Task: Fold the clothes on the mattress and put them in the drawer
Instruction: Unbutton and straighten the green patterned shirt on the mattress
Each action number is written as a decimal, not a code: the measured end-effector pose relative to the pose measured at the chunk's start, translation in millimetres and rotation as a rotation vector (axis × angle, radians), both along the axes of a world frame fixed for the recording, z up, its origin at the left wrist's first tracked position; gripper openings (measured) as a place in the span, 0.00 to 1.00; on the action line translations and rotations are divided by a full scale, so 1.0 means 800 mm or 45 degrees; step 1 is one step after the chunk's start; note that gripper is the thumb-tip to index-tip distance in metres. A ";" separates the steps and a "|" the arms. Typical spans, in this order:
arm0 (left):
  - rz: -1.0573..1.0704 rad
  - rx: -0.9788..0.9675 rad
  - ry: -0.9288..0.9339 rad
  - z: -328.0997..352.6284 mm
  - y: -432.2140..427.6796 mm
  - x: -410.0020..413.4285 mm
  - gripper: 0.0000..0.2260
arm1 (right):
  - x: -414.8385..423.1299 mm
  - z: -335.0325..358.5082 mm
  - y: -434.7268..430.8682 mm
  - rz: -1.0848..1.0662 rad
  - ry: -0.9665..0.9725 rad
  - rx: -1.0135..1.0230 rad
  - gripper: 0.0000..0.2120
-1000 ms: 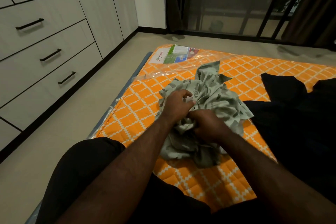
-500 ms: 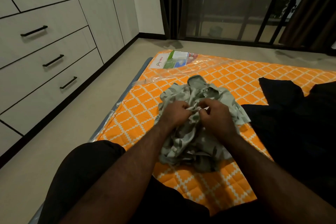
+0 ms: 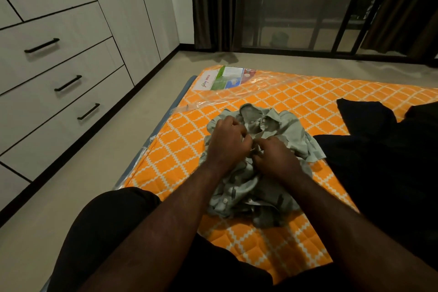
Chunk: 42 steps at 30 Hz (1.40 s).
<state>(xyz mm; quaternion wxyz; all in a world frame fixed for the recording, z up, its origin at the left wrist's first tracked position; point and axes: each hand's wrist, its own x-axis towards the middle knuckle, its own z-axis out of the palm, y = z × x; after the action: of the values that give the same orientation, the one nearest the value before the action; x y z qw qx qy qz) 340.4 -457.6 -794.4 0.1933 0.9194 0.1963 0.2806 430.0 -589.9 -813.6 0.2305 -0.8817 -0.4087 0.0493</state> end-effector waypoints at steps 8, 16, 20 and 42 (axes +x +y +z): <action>-0.143 -0.375 0.056 0.008 -0.006 -0.003 0.43 | -0.009 0.017 -0.001 0.207 -0.096 -0.270 0.06; -0.142 -0.351 0.292 0.007 -0.003 0.009 0.50 | -0.023 0.017 -0.002 0.530 -0.134 -0.534 0.10; -0.126 -0.454 0.382 0.009 0.013 0.028 0.43 | -0.018 0.019 -0.006 0.519 -0.075 -0.494 0.12; 0.045 -2.041 -0.177 -0.018 -0.004 0.023 0.13 | 0.003 0.037 0.001 0.007 0.037 0.587 0.16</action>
<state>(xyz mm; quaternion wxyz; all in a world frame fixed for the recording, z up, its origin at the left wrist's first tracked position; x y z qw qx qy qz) 358.7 -460.6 -809.2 0.8018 0.4780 0.3401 0.1140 432.4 -589.4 -783.8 0.4315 -0.8038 -0.4082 -0.0320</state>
